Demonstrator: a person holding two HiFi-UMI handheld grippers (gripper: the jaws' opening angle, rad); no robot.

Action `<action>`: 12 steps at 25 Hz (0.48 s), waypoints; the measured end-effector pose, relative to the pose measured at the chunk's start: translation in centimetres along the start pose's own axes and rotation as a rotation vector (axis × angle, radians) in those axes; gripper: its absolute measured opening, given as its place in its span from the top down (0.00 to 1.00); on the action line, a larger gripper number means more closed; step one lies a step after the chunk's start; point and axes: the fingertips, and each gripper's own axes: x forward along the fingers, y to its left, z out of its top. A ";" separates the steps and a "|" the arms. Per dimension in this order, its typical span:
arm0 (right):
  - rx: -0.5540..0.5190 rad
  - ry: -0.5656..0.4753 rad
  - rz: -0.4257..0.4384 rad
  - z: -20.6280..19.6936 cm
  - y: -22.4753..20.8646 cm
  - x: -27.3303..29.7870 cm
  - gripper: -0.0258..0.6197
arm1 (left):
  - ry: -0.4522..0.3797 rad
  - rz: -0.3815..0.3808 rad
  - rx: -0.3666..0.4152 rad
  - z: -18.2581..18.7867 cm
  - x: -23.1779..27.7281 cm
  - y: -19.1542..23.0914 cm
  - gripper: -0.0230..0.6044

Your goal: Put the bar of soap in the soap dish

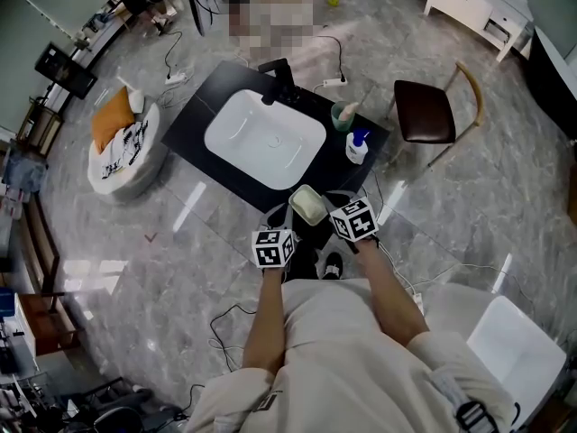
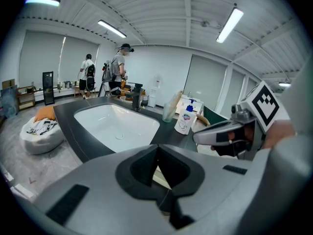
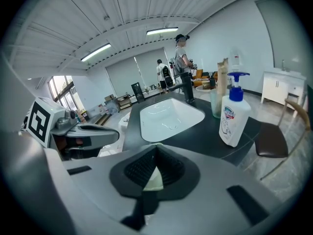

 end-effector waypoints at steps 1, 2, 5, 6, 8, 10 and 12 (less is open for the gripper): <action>0.000 -0.001 -0.001 0.0 -0.1 0.0 0.95 | 0.000 0.000 0.001 0.0 0.0 0.0 0.96; 0.001 -0.002 -0.003 0.0 -0.1 -0.1 0.95 | -0.001 -0.001 0.003 0.0 0.0 -0.1 0.96; 0.001 -0.004 -0.005 0.1 -0.2 0.0 0.95 | -0.002 -0.002 0.005 0.1 0.1 0.0 0.96; 0.001 -0.004 -0.006 0.1 -0.2 0.0 0.95 | -0.001 -0.003 0.005 0.1 0.2 0.0 0.96; 0.001 -0.003 -0.007 0.1 -0.2 0.0 0.95 | 0.000 -0.003 0.004 0.0 0.1 0.0 0.96; 0.002 -0.006 -0.007 0.2 0.0 0.0 0.95 | -0.002 -0.001 0.006 0.1 0.0 0.1 0.96; 0.003 -0.013 -0.007 0.4 0.1 0.2 0.95 | -0.003 0.000 0.011 0.2 -0.1 0.4 0.96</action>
